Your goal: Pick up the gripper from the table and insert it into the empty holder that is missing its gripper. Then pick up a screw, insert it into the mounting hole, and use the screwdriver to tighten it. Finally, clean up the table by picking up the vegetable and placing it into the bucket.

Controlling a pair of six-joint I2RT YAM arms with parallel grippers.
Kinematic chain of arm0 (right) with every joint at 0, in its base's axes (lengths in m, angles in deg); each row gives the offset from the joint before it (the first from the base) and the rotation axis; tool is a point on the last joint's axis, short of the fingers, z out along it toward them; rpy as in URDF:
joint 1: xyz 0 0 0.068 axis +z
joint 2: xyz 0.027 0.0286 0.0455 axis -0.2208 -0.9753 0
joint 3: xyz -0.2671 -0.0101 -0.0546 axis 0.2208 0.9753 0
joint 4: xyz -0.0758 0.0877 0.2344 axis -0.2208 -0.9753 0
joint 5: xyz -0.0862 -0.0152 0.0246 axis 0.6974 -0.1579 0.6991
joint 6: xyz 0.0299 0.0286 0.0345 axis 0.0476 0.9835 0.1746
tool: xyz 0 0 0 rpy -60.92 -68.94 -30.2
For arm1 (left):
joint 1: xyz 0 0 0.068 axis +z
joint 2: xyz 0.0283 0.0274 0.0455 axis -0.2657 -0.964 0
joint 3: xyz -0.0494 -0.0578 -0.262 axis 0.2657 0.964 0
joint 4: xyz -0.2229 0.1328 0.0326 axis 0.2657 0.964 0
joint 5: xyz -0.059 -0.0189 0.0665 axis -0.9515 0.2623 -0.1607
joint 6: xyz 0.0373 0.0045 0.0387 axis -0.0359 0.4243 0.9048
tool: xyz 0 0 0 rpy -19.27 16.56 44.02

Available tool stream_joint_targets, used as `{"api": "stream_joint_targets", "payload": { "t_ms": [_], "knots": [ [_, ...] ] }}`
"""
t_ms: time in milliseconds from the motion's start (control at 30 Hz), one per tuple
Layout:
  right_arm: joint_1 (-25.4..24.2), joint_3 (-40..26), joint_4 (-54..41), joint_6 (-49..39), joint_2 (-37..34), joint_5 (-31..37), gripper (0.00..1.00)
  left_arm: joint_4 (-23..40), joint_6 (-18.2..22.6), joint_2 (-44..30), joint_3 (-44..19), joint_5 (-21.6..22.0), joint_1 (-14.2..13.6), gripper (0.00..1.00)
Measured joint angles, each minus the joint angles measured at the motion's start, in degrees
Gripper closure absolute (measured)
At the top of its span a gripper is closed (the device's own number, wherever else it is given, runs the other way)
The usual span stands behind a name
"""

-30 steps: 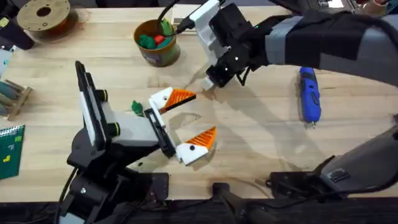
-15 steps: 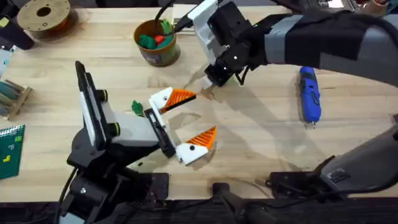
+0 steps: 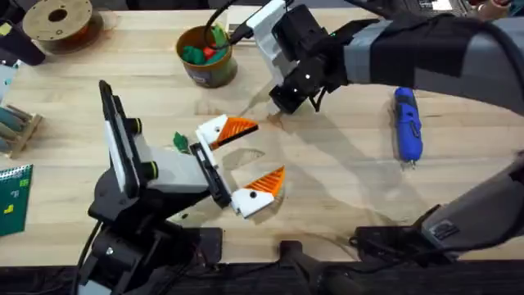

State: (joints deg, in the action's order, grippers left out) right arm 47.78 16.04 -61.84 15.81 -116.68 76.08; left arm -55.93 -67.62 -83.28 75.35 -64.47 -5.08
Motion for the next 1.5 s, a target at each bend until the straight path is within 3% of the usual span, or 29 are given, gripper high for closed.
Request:
{"api": "stream_joint_targets", "payload": {
  "t_ms": [233,367,700,1033,1367,1500],
  "knots": [
    [-0.1,0.0,0.0,0.0,0.0,0.7,0.84,0.0,0.0,0.0,0.0,0.0,0.0,0.014],
    [-0.3,-0.2,0.1,-0.2,0.0,1.3,0.989,0.0,0.0,0.0,0.0,0.0,0.0,0.014],
    [-0.4,-0.2,-0.8,-0.2,1.5,1.9,0.993,0.0,0.0,0.0,0.0,0.0,0.0,0.014],
    [-0.4,-2.1,-5.9,-0.2,12.6,1.6,0.993,0.0,0.0,0.0,0.0,0.0,0.0,0.014],
    [0.0,-9.5,-15.7,2.0,18.7,-12.6,0.994,0.0,0.0,0.0,0.0,0.0,0.0,0.013],
    [2.5,-14.6,-21.4,3.1,19.3,-15.3,0.994,0.0,0.0,0.0,0.0,0.0,0.0,0.014]
  ]
}}
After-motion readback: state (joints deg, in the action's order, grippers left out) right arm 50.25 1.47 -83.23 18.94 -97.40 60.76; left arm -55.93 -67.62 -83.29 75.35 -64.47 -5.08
